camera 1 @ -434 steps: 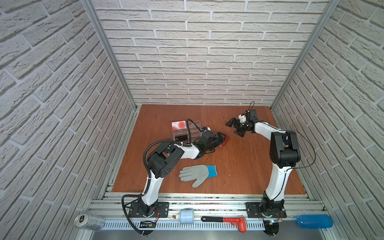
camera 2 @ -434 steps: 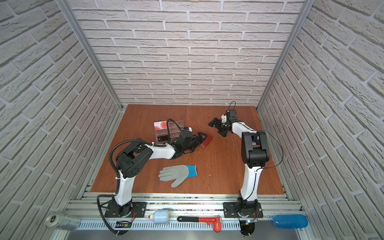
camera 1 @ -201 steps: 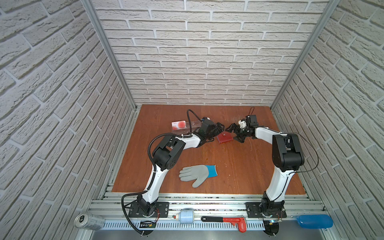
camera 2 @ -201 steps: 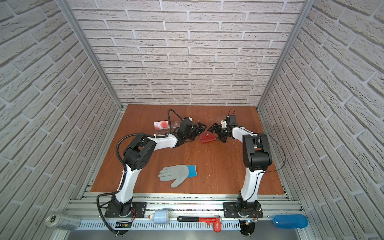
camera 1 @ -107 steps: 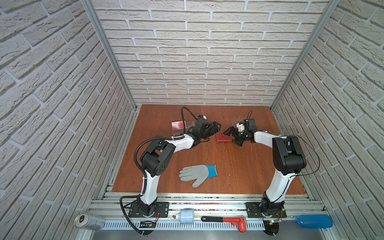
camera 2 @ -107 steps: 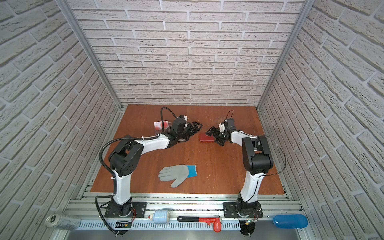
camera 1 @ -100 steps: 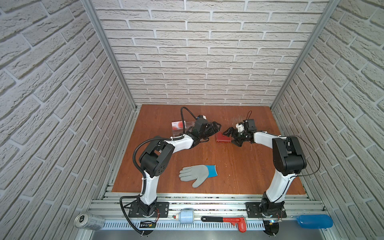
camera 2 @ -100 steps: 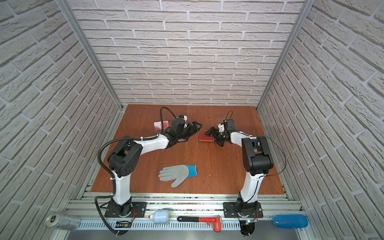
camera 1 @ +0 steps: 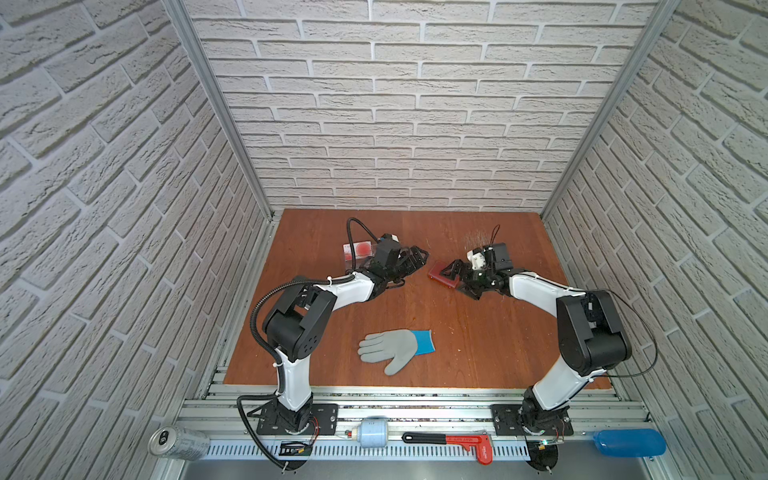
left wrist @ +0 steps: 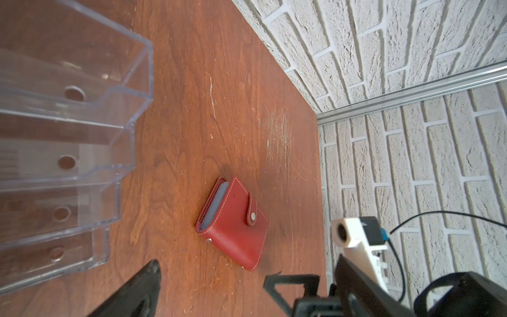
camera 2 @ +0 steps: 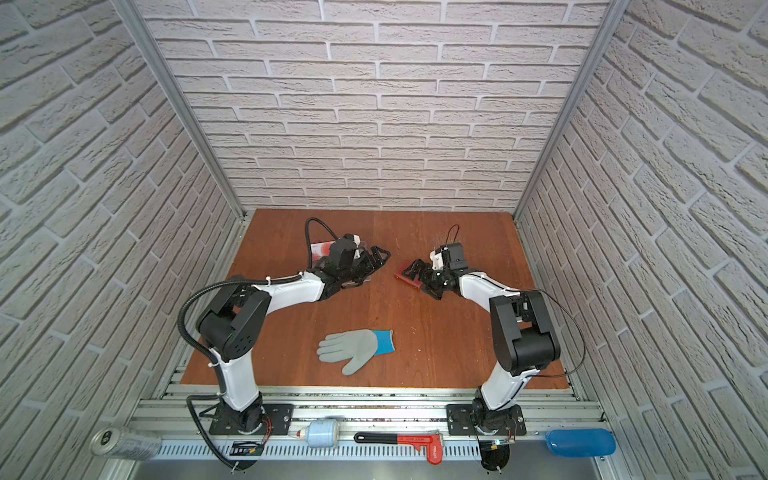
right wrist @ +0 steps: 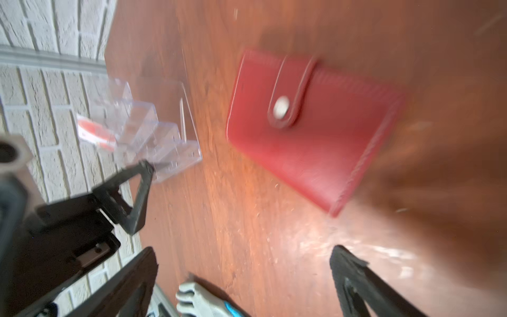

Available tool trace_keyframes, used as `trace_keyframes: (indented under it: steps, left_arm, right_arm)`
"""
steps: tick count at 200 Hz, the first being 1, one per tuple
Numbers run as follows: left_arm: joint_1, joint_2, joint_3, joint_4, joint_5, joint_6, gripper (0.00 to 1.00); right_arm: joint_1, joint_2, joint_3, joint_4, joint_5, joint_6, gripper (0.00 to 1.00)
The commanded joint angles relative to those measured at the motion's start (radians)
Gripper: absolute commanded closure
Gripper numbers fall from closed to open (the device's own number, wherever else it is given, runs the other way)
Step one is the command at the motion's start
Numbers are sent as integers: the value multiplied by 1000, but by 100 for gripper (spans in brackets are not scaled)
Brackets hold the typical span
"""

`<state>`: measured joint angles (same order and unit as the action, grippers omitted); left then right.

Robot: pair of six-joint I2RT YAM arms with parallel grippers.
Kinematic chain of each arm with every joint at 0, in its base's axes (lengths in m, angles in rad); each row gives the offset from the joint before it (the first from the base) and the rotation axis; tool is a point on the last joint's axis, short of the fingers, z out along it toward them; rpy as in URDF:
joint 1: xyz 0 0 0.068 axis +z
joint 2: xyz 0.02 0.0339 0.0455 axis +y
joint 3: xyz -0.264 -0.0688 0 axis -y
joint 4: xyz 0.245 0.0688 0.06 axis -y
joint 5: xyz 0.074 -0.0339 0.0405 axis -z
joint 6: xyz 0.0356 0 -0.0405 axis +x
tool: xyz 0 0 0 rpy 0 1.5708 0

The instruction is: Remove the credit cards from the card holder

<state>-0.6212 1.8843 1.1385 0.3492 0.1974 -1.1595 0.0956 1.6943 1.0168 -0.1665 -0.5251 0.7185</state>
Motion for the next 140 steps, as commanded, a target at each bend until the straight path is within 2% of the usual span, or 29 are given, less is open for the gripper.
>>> trace_keyframes:
  steps: [1,29,74,140]
  left_arm:
    - [-2,-9,17,27,35,21,2]
    - [-22,14,23,50,47,2,2]
    - [-47,11,-10,71,36,-3,2]
    - [-65,21,-40,75,29,-3,2]
  right_arm:
    - [-46,36,144,-140,66,-130,3]
    - [-34,150,315,-233,84,-226,8]
    - [-5,336,529,-371,82,-347,11]
    - [68,414,567,-377,95,-358,14]
